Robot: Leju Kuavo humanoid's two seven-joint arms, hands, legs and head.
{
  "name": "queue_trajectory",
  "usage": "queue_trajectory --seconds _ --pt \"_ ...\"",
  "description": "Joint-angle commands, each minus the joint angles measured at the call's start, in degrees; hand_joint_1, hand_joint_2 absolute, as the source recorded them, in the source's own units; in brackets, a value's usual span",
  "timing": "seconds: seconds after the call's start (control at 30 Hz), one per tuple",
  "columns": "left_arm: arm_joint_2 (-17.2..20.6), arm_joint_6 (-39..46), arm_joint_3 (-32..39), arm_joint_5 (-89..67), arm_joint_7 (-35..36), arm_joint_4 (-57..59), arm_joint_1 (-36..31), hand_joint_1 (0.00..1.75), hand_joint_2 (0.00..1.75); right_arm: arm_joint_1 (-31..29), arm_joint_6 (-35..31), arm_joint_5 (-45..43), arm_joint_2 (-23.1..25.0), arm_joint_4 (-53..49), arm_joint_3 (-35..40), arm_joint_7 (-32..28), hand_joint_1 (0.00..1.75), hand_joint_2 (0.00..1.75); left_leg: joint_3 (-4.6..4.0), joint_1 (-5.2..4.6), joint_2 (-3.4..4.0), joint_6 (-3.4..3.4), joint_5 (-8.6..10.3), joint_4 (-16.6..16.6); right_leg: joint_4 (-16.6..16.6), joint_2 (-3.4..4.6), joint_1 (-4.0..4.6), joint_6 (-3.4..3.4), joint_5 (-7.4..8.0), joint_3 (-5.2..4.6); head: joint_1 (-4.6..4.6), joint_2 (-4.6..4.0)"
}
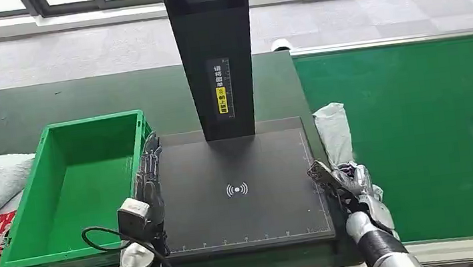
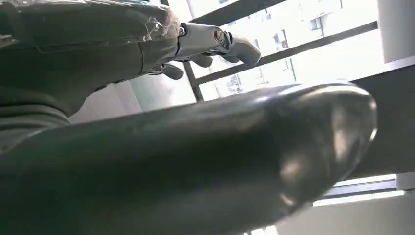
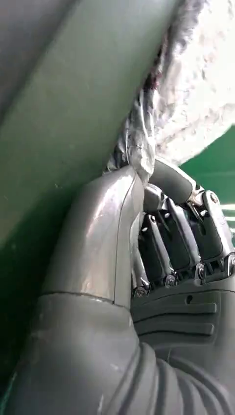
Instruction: Moved the parcel from conveyor to table for the left to box.
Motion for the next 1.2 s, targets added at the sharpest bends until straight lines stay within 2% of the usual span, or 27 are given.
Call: queue_trajectory --seconds 0.03,0.2,0.37,0.43,0.5,0.6,0.7,0.8,1.03,1.1,1.2 --pt "4.66 1.22 -2.62 0.85 0.02 1.37 -0.23 0.00 0.00 8.09 -5.29 -2.69 0.76 -14.60 0.03 -3.69 1.75 1.75 0.15 -0.05 -0.05 0.21 0.06 -0.27 -0.22 -0.13 0.00 -0.07 0.02 0.16 0.00 0.00" --pt "4.48 1.64 -2.16 0.39 0.02 -0.22 1.07 0.00 0.00 18.00 -7.82 -10.55 4.02 -39.70 -0.21 -11.42 1.75 1.75 -0.05 -0.07 -0.05 0.11 -0.01 -0.13 0.00 -0.09 -0.05 -0.08 -0.08 -0.05 0.00 0.00" --pt "3.28 1.17 0.11 -1.86 0.02 -4.18 4.41 0.00 0.00 24.86 -12.34 -24.08 6.61 -57.19 1.00 -23.87 1.75 1.75 -0.13 -0.14 0.12 0.15 -0.08 -0.24 0.04 0.06 -0.11 -0.11 -0.11 -0.27 0.02 0.02" --pt "2.91 0.65 0.68 -2.64 0.25 -5.20 4.92 0.00 0.00 27.16 -13.90 -26.05 7.35 -63.26 2.78 -26.89 1.75 1.75 -0.18 -0.09 0.13 0.07 -0.15 -0.18 0.07 0.08 -0.06 -0.12 -0.15 -0.33 0.02 0.00" --pt "2.52 0.08 1.19 -3.35 0.81 -6.07 5.25 0.00 0.00 28.83 -15.03 -26.20 7.79 -68.10 5.12 -27.30 1.75 1.75 -0.20 -0.08 0.06 0.04 -0.12 -0.18 0.06 0.01 -0.05 -0.14 -0.17 -0.34 0.00 0.00" --pt "2.52 0.08 1.19 -3.35 0.81 -6.07 5.25 0.00 0.00 28.83 -15.03 -26.20 7.79 -68.10 5.12 -27.30 1.75 1.75 -0.33 -0.07 0.00 0.02 -0.10 -0.15 0.05 -0.07 -0.04 -0.10 -0.21 -0.38 0.02 0.02" --pt "1.90 -0.77 2.30 -4.41 1.02 -6.16 5.01 0.00 0.00 29.19 -17.69 -27.46 7.07 -70.15 8.31 -29.81 1.75 1.75 -0.29 -0.04 0.08 0.03 -0.11 -0.16 0.00 0.01 -0.01 -0.10 -0.17 -0.32 0.02 0.00" --pt "1.71 -1.23 2.79 -4.81 1.34 -6.40 4.82 0.00 0.00 29.34 -19.18 -24.93 7.03 -71.52 10.99 -28.82 1.75 1.75 -0.33 -0.05 0.08 0.05 -0.12 -0.12 0.03 -0.01 -0.03 -0.11 -0.17 -0.34 0.02 0.00" --pt "1.57 -1.48 2.88 -4.95 1.42 -6.16 4.74 0.00 0.00 28.12 -19.27 -24.98 6.29 -69.58 11.44 -28.32 1.75 1.75 -0.25 -0.02 0.01 0.00 -0.11 -0.16 -0.03 -0.05 -0.01 -0.09 -0.15 -0.26 0.02 0.00" --pt "1.26 -1.94 3.00 -5.13 1.48 -5.62 4.34 0.00 0.00 25.16 -17.34 -25.23 5.38 -65.37 12.19 -27.50 1.75 1.75 -0.22 -0.03 0.05 0.01 -0.10 -0.18 -0.04 -0.02 -0.01 -0.09 -0.14 -0.25 0.00 0.00" --pt "0.70 -2.90 2.85 -5.22 1.52 -3.50 2.82 0.00 0.00 16.40 -8.61 -28.47 5.42 -50.72 15.53 -27.72 1.75 1.75 -0.08 -0.04 0.39 0.13 -0.09 -0.28 -0.18 0.29 0.00 -0.09 0.00 -0.18 0.00 0.00"
